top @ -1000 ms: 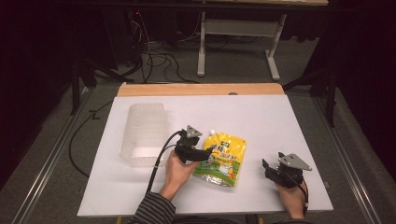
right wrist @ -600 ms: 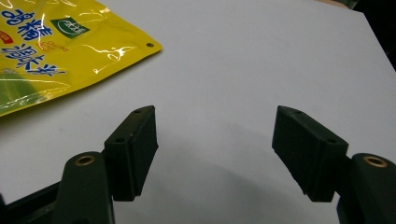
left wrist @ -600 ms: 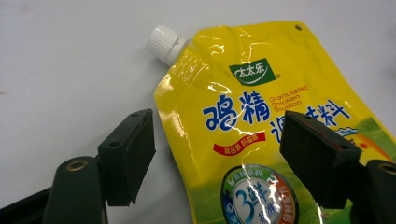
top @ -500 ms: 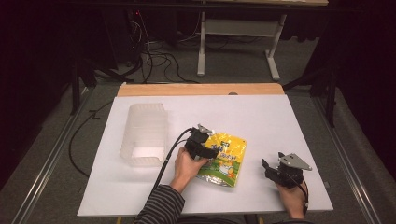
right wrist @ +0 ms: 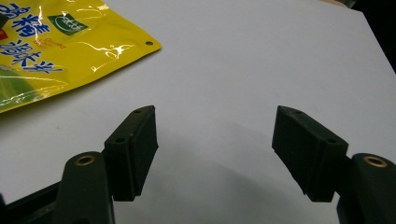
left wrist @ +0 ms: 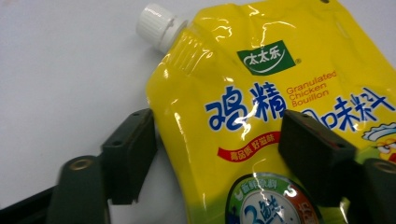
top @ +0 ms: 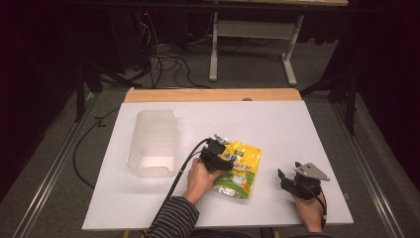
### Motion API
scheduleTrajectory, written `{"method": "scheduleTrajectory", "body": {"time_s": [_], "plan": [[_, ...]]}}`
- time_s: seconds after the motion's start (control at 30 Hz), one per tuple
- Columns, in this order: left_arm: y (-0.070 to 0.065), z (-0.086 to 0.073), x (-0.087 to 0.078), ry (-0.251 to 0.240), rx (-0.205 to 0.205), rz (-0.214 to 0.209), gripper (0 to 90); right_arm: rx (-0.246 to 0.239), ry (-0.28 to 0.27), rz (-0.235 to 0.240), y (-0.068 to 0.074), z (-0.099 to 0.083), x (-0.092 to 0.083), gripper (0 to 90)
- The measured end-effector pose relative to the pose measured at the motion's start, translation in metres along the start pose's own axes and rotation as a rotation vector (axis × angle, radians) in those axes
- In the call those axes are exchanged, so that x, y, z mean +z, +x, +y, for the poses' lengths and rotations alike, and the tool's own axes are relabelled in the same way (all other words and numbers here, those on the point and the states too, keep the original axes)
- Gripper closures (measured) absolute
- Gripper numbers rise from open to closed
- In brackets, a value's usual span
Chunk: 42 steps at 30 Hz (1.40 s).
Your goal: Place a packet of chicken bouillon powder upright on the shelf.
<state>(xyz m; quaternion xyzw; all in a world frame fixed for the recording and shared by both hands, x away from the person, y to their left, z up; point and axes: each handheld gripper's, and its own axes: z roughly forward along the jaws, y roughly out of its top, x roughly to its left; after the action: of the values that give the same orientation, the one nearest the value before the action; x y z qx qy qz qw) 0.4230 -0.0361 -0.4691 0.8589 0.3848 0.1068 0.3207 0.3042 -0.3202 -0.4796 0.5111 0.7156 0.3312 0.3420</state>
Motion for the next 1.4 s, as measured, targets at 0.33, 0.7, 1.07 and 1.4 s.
{"method": "scheduleTrajectory", "body": {"time_s": [0.33,0.7,1.07,1.4], "plan": [[-0.011,-0.002,-0.003,-0.014,0.049,-0.05,68.9,-0.002,0.0,-0.003,0.001,0.0,0.0,31.5],[-0.011,-0.002,-0.007,-0.036,0.095,-0.094,84.1,-0.002,-0.005,0.001,0.0,0.0,-0.001,31.3],[-0.016,0.0,-0.051,-0.19,0.149,-0.13,84.9,-0.001,-0.006,0.003,0.0,0.0,-0.001,31.2],[-0.013,-0.001,-0.088,-0.325,0.155,-0.171,85.7,-0.002,-0.005,0.004,0.0,0.0,-0.001,31.2]]}}
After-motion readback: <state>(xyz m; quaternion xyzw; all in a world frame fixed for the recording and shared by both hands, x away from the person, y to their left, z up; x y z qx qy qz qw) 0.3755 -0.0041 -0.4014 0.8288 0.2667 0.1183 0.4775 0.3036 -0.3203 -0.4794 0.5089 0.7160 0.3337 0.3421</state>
